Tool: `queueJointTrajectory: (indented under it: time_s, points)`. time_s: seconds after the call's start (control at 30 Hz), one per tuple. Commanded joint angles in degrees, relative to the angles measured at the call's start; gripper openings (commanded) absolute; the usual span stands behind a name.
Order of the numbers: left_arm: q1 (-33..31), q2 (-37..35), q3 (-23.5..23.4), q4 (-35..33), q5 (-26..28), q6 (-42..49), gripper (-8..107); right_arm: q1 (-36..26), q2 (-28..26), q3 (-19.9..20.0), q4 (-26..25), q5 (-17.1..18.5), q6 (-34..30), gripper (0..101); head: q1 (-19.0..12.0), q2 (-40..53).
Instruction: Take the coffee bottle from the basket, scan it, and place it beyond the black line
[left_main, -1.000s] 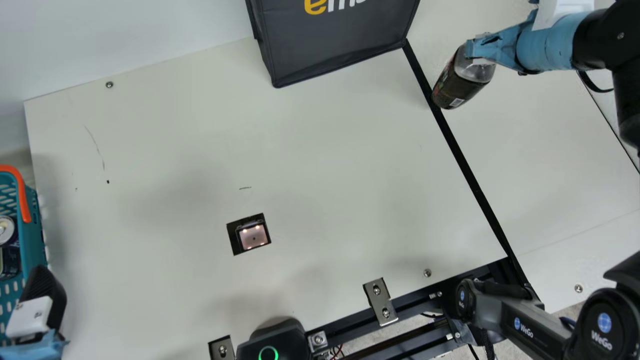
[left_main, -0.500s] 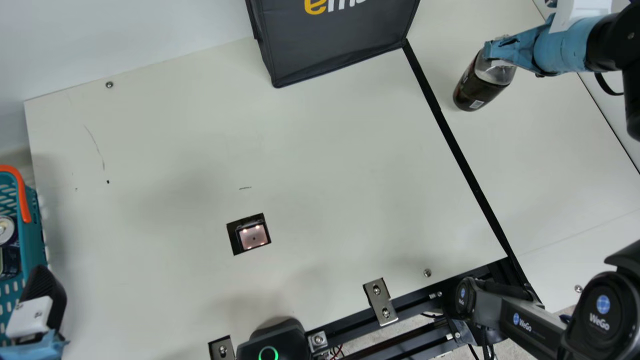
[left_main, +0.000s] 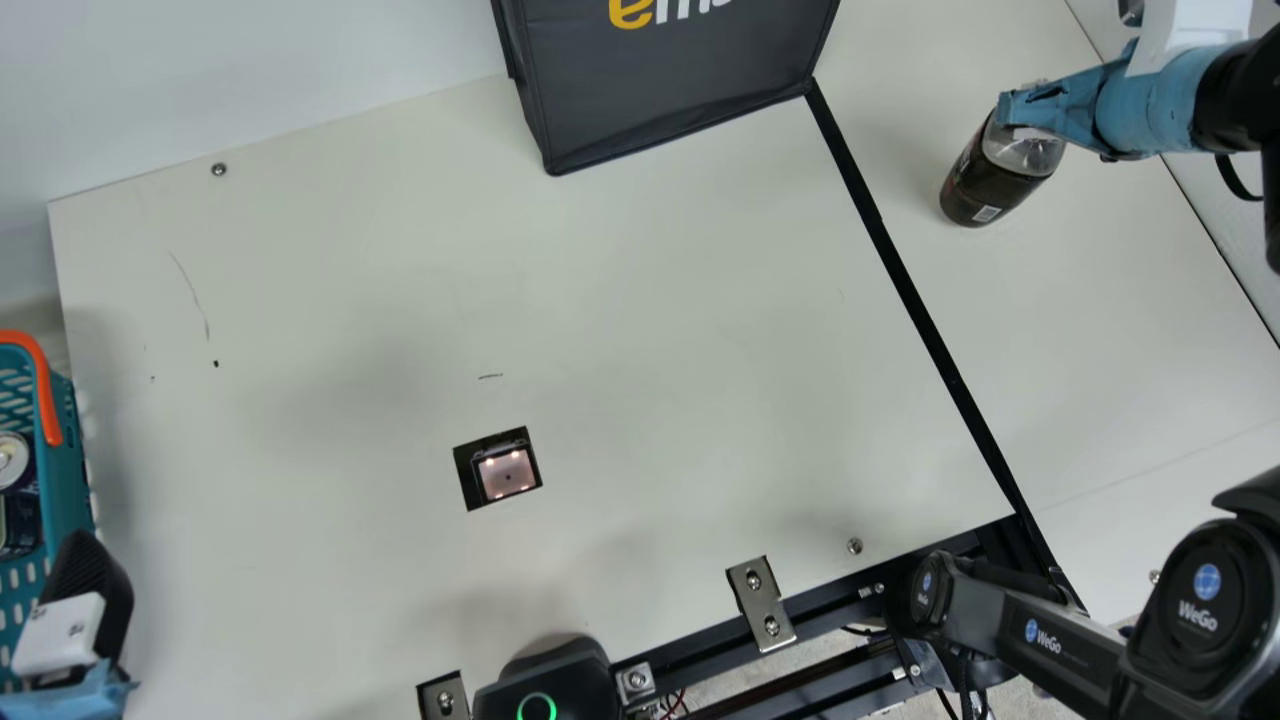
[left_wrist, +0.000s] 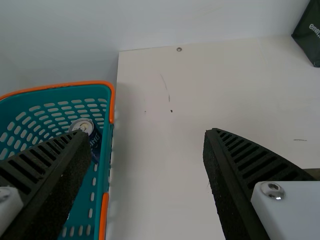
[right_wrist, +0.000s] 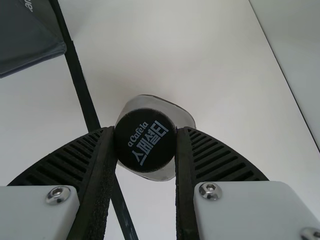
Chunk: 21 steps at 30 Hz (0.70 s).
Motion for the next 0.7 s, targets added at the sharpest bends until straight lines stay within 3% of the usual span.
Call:
queueJointTrajectory:
  time_s: [0.0, 0.33, 0.67]
  points:
    - [0.00, 0.00, 0.00, 0.00, 0.00, 0.00, 90, -0.11, -0.06, 0.27, 0.04, -0.06, 0.15, 0, -1.57, -0.13]
    - [0.00, 0.00, 0.00, 0.00, 0.00, 0.00, 90, -0.67, -0.27, 2.09, 0.37, -1.36, 0.59, 1, -1.57, -0.13]
    - [0.00, 0.00, 0.00, 0.00, 0.00, 0.00, 90, -1.15, -0.47, 3.45, 0.82, -2.26, 0.92, 34, -1.57, -0.13]
